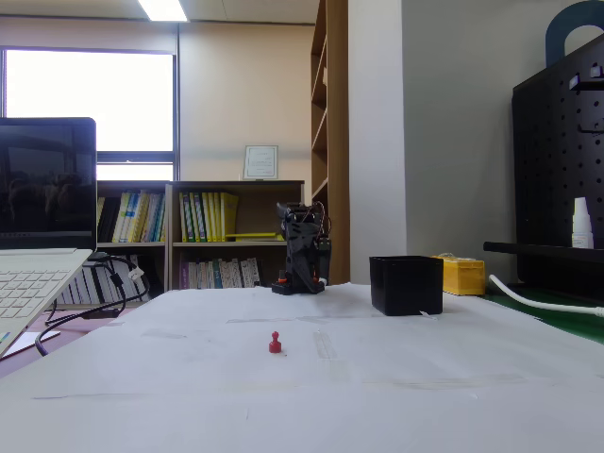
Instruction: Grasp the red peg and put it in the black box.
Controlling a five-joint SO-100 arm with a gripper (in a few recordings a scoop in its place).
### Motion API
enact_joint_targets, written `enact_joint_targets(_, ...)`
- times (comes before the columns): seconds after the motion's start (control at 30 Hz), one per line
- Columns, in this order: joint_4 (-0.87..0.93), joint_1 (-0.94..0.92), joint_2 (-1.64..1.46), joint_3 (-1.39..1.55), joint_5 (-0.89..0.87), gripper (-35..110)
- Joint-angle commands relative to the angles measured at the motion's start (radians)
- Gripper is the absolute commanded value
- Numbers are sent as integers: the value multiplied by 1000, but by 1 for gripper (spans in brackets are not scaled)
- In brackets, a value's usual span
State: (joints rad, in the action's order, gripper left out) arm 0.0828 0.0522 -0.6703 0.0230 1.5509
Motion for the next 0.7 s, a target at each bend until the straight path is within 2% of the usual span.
enact_joint_targets(0.0, -331, 5, -272, -69, 14, 0)
enact_joint_targets(0.17, -655, 8, -526, -71, -25, 0)
enact_joint_targets(0.4, -1210, -40, -966, -55, -75, 0)
enact_joint_targets(0.67, -1578, -163, -1353, 63, -72, 2)
